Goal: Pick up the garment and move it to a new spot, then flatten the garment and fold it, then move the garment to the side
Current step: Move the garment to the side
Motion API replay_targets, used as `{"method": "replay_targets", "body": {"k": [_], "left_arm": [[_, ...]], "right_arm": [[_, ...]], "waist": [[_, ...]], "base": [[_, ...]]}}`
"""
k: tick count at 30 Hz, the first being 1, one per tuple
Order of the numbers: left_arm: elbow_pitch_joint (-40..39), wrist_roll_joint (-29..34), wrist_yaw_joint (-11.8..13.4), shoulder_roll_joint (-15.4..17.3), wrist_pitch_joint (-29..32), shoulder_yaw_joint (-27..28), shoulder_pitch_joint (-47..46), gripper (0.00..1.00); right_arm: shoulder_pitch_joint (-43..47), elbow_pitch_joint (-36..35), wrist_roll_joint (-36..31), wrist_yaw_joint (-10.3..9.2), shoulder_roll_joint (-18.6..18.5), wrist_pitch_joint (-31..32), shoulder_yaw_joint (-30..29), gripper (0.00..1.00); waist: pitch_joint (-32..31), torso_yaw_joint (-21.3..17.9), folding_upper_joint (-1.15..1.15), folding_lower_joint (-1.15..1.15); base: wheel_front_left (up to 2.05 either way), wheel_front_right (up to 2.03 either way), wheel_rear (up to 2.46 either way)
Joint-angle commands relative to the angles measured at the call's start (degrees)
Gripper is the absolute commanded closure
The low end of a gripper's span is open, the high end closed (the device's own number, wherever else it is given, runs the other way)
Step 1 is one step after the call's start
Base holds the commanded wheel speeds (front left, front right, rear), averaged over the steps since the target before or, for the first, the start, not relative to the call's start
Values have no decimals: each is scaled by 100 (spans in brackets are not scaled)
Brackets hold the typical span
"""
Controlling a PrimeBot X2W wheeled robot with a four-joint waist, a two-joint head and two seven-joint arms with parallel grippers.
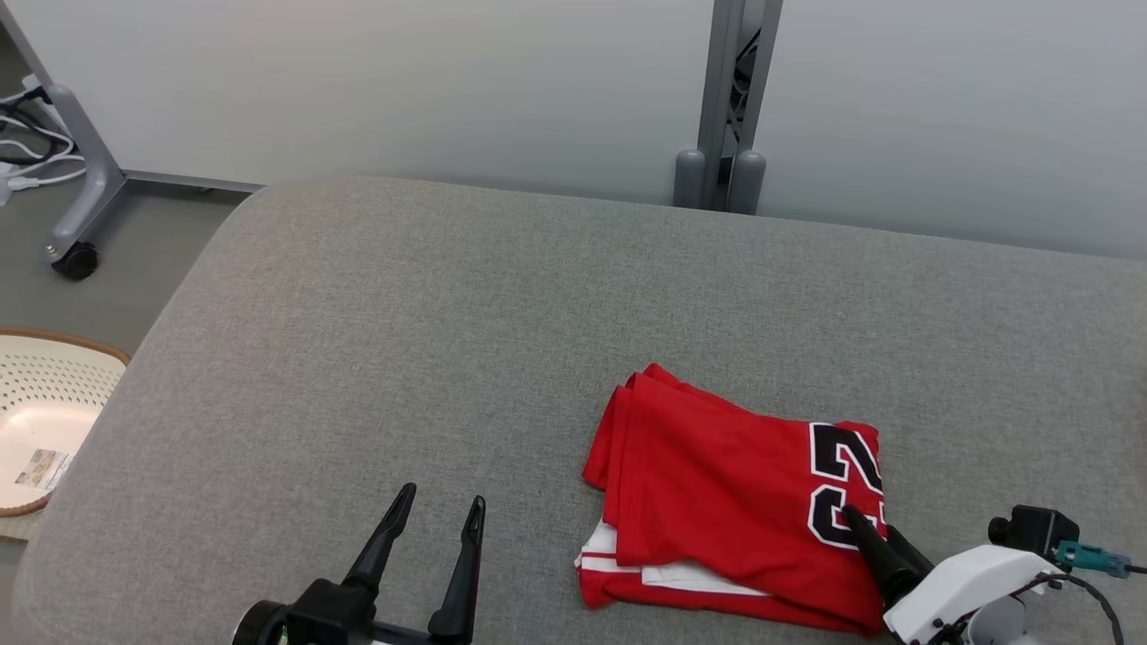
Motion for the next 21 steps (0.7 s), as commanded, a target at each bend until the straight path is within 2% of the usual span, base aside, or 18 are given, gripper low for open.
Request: {"method": "replay_targets", "body": {"k": [1, 4, 5, 6, 7, 8, 9, 15, 21], "left_arm": [[-61, 16, -47, 19, -23, -31, -91, 0], [-141, -10, -64, 24, -23, -74, -134, 0], [-157, -11, -65, 21, -23, -83, -153, 0], [-175, -11, -64, 21, -23, -91, -171, 0], [-186, -6, -63, 21, -23, -93, -188, 0], [-193, -5, -60, 20, -23, -92, -192, 0], [-197, -3, -56, 21, -23, -94, -196, 0], [-215, 33, -37, 20, -23, -86, -172, 0], [-263, 56, -69, 19, -23, -80, -108, 0]], "right_arm": [[-81, 54, 178, 0, 26, 42, 46, 0], [-151, 57, 368, 0, 58, 82, 167, 0], [-169, 40, 422, 0, 61, 52, 194, 13], [-188, 21, 481, 0, 62, 9, 215, 51], [-203, 1, 530, 0, 54, -14, 240, 66], [-226, -18, 554, 0, 27, -54, 269, 86], [-246, -23, 572, 0, -5, -96, 300, 100], [-313, -144, 655, 0, -181, -265, 455, 100], [-398, -242, 519, 0, -408, -558, 698, 100]], "waist": [[41, 43, 0, 0], [99, 73, 0, 0], [117, 80, 0, 0], [133, 84, 0, 0], [148, 85, 0, 0], [161, 84, 0, 0], [169, 80, 0, 0], [158, 19, 0, 0], [165, -252, 0, 0]], "base": [[0, 0, 0], [0, 0, 0], [0, 0, 0], [0, 0, 0], [0, 0, 0], [0, 0, 0], [0, 0, 0], [0, 0, 0], [0, 0, 0]]}}
